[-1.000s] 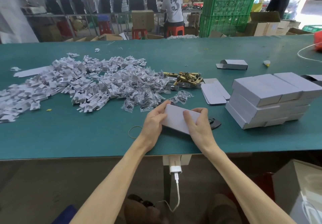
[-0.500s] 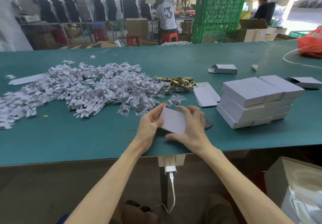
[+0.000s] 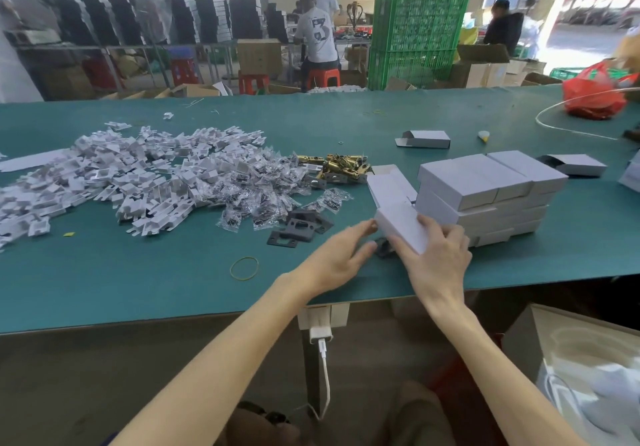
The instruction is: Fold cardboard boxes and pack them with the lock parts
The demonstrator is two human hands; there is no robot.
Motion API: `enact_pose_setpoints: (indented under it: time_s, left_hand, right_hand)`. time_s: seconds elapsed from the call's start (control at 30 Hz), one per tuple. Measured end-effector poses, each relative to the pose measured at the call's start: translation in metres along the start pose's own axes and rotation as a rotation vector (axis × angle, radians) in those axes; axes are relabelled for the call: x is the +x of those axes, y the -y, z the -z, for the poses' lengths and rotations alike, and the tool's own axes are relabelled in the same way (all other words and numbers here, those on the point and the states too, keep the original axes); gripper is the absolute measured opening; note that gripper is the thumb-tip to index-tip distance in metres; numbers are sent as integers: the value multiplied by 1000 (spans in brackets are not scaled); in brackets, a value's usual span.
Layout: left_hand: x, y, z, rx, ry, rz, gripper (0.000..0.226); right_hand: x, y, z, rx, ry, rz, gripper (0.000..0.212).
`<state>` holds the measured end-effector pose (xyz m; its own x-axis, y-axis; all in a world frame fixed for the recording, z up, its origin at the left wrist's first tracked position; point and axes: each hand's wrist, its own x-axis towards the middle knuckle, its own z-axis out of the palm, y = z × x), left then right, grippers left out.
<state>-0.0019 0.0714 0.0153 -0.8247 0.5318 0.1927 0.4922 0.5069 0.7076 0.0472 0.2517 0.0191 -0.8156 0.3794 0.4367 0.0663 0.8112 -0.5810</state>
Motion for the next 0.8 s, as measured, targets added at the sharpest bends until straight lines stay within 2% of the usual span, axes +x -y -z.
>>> enact_pose_setpoints:
  time_s: [0.07,0.2,0.27,0.37,0.53,0.67,0.8]
  left_hand:
    - [5,-7,-10,104,124,-35,61]
    - [0,-4,-4,597,93,-155,49]
    - [-9,-2,-2,707,127,-174,50]
    - [-14,-6,0,702,109,-137,48]
    - [-23,-5,4,890,7,-117,46]
    - [-43,16,19,849,-55,-28,47]
    - [-57,24,32,731,-99,22,48]
  right_hand:
    - [-2,-5,1,-114,-37,22,69]
    - [-5,-2,-11,-264,-80,52,67]
    - [-4,0,-16,-256,-75,27,66]
    - [-3,1,-21,-223,-103,13,65]
    - [-6,0,-25,-300,-99,41,64]
    - [-4,6,-29,-358,-83,52,56]
    - [-3,15,-30,-443,44,64,50]
